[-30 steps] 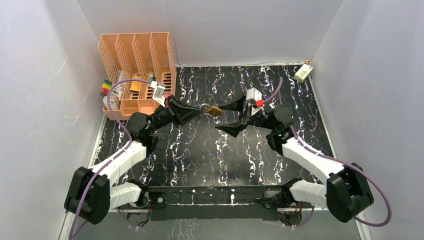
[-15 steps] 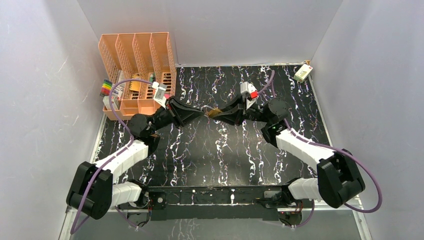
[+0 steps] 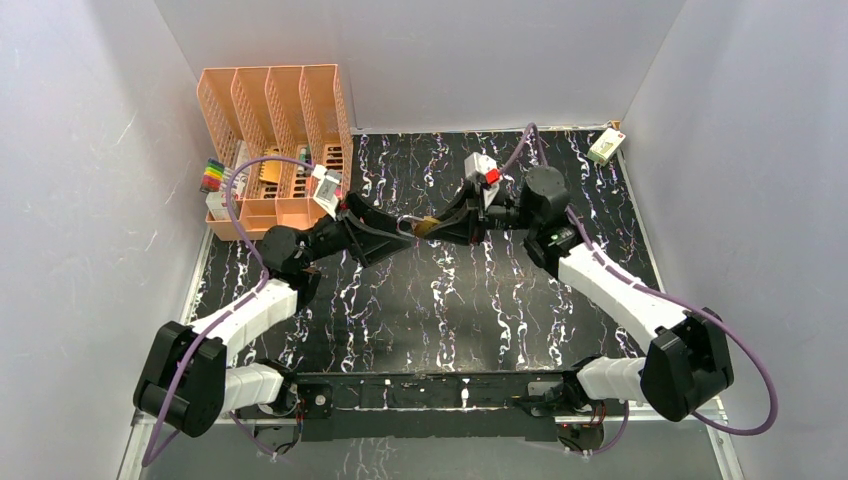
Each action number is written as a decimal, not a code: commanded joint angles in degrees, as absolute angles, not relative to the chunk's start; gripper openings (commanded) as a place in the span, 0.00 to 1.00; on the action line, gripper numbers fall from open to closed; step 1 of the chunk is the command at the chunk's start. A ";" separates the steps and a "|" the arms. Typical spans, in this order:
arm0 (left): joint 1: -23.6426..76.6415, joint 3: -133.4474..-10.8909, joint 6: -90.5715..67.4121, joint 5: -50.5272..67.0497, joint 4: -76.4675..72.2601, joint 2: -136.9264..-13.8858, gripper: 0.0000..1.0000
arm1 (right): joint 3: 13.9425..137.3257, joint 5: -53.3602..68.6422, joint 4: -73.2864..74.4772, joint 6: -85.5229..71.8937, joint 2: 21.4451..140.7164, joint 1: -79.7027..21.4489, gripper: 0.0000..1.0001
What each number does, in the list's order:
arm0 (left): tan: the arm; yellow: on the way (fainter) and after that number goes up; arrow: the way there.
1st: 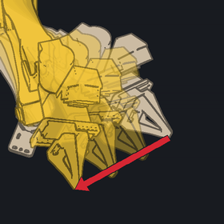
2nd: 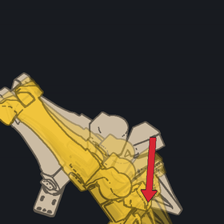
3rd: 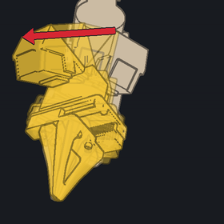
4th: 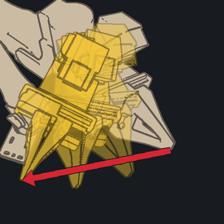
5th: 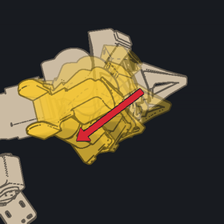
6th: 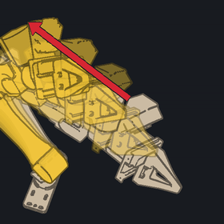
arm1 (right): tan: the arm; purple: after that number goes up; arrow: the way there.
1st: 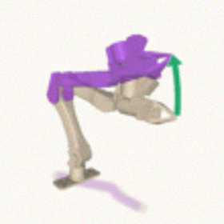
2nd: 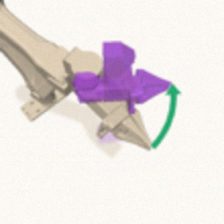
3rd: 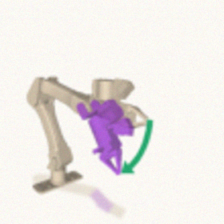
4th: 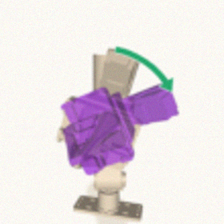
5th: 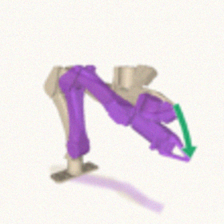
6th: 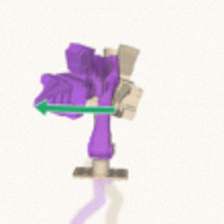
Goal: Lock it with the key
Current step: Pick up the lock from the center of the board.
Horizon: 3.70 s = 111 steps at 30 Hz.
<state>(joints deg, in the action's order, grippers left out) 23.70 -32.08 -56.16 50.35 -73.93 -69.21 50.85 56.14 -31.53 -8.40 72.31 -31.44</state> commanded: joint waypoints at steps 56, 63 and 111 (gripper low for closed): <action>21.62 -44.93 -34.30 63.40 -34.52 -65.17 0.00 | 77.06 64.20 15.58 10.39 81.01 -31.51 0.26; 21.62 -40.61 -43.34 48.98 -54.96 -61.00 0.00 | 61.75 66.43 -19.90 -7.98 69.68 -26.05 0.68; 21.62 -40.06 -48.54 46.71 -66.74 -62.04 0.00 | 56.64 61.37 -58.78 -31.99 78.05 -29.95 0.35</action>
